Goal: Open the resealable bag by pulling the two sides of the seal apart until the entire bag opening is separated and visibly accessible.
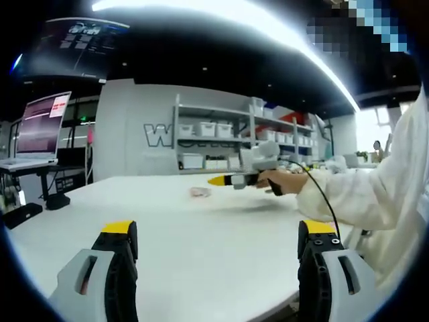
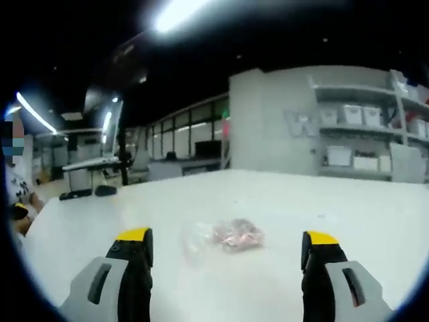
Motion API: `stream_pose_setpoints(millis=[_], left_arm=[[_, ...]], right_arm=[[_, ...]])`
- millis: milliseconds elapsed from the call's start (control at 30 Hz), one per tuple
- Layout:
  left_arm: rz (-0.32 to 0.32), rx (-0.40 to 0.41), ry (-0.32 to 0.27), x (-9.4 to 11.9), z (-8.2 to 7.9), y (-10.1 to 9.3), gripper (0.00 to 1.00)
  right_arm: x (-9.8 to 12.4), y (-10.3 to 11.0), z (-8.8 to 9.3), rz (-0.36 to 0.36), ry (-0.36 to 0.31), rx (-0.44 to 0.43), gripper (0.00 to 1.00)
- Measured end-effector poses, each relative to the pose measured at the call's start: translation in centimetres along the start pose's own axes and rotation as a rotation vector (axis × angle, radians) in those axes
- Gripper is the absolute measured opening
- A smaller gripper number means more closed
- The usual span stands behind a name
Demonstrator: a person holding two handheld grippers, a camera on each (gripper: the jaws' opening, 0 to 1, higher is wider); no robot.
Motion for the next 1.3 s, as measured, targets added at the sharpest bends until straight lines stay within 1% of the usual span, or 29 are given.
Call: stream_pose_setpoints(millis=[67,233,500,800,1000,1100,1200,1300], left_arm=[[0.003,-0.001,0.002,0.0,0.0,-0.1,0.98],[-0.001,0.002,0.002,0.0,0.1,0.1,0.98],[-0.003,0.003,0.002,0.1,0.0,0.2,0.98],[-0.003,-0.001,0.005,0.1,0.0,0.2,0.98],[0.003,0.0,0.001,-0.1,0.0,-0.1,0.98],[0.007,0.0,0.004,-0.1,0.1,-0.2,0.98],[0.008,0.001,0.003,-0.2,0.1,-0.2,0.98],[0.007,0.001,0.002,-0.2,0.1,-0.2,0.98]], right_arm=[[0.0,0.0,-0.1,0.001,0.001,0.024,0.93],[0.1,0.4,-0.5,-0.011,-0.002,0.123,0.93],[0.5,0.8,-0.4,-0.028,0.008,0.187,0.93],[1.4,0.9,-1.0,-0.036,-0.014,0.197,0.93],[2.2,0.7,-1.0,-0.046,-0.015,0.181,0.93],[2.5,0.6,-0.9,-0.041,-0.011,0.198,0.93],[2.9,0.4,-0.8,-0.038,-0.012,0.192,0.93],[3.2,0.2,-0.8,-0.024,-0.014,0.221,0.93]])
Point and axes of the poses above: the point that each gripper's makers call its tool centre point, and the gripper's own axes: x roughly backward along the fingers, y roughly to its left, z roughly out of its underside, the point moved 10 cm from there along x, roughly backward along the fingers, and after that the axes turned 6 degrees about -y, right-handed, at the moved point
